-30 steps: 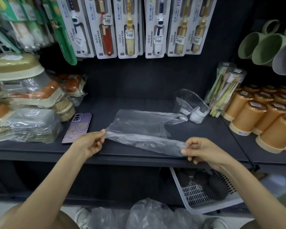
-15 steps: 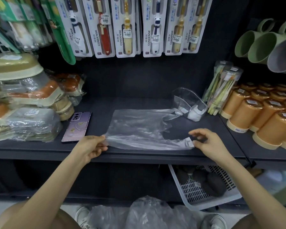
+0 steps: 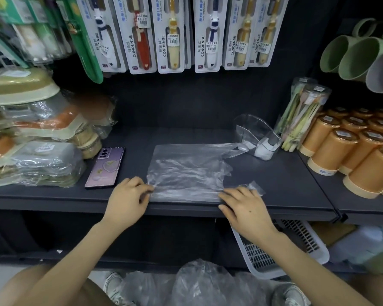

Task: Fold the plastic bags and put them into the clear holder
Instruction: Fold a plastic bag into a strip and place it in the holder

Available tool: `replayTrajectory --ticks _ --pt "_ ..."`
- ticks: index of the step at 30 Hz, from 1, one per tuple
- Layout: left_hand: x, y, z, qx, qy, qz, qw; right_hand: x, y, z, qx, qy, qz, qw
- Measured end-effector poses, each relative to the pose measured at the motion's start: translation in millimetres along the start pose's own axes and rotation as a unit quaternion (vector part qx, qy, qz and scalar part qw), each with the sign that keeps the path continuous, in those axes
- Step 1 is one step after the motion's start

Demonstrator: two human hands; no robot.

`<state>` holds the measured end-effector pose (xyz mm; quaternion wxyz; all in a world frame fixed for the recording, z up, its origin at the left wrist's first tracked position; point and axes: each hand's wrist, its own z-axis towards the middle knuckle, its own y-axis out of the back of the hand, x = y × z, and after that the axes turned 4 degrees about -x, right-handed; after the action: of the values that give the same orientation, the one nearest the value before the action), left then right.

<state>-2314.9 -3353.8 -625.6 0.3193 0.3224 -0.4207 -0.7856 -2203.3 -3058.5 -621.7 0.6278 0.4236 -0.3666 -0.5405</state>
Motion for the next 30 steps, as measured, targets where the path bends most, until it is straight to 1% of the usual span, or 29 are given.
replayTrajectory --ticks 2,4,5,7,9,10,12,14,16,17,19,22,23,25,27,28,29,30 --pt "3 1 -3 -0.002 0.019 -0.014 1.0 -10 4 -8 0.002 -0.022 -0.001 1.0" --pt "5 3 -1 -0.002 0.041 -0.02 0.999 -15 7 -11 -0.011 -0.024 0.003 1.0" --pt "4 5 1 -0.005 0.055 -0.025 0.998 -14 8 -10 -0.028 -0.025 0.009 0.999" --pt "-3 8 8 -0.037 0.075 -0.042 0.996 -9 9 -3 -0.079 -0.028 0.03 0.996" --pt "-15 10 20 -0.064 0.067 -0.057 0.994 5 7 11 -0.118 -0.028 0.064 0.991" --pt "-22 8 27 -0.062 0.051 -0.054 0.995 16 5 21 -0.115 -0.032 0.081 0.99" --pt "-32 -3 42 -0.017 0.019 -0.036 0.999 37 -4 44 -0.078 -0.044 0.092 0.992" --pt "-38 -15 53 0.075 0.013 -0.003 0.997 58 -11 67 -0.011 -0.041 0.09 0.995" --pt "-35 -29 53 0.167 0.041 0.032 0.985 65 -18 80 0.076 -0.03 0.069 0.994" --pt "-31 -34 51 0.195 0.055 0.048 0.978 62 -23 80 0.119 -0.028 0.053 0.991" --pt "-27 -37 47 0.219 0.071 0.066 0.971 44 -28 69 0.173 -0.046 0.045 0.983" --pt "-22 -38 47 0.227 0.068 0.074 0.969 9 -22 49 0.188 -0.08 0.033 0.978" --pt "-21 -38 46 0.231 0.07 0.058 0.969 1 -17 47 0.186 -0.084 0.027 0.979" --pt "-20 -32 49 0.215 0.098 -0.031 0.971 -6 -7 55 0.153 -0.085 0.03 0.984" --pt "-16 -23 58 0.137 0.129 -0.122 0.975 1 -1 80 0.101 -0.081 0.048 0.99" --pt "-13 -20 66 0.094 0.129 -0.124 0.979 8 -3 97 0.085 -0.076 0.054 0.992" --pt "-10 -19 77 0.069 0.121 -0.1 0.985 15 -7 116 0.076 -0.071 0.054 0.993" --pt "-6 -21 90 0.062 0.106 -0.071 0.99 22 -16 135 0.078 -0.069 0.049 0.993"
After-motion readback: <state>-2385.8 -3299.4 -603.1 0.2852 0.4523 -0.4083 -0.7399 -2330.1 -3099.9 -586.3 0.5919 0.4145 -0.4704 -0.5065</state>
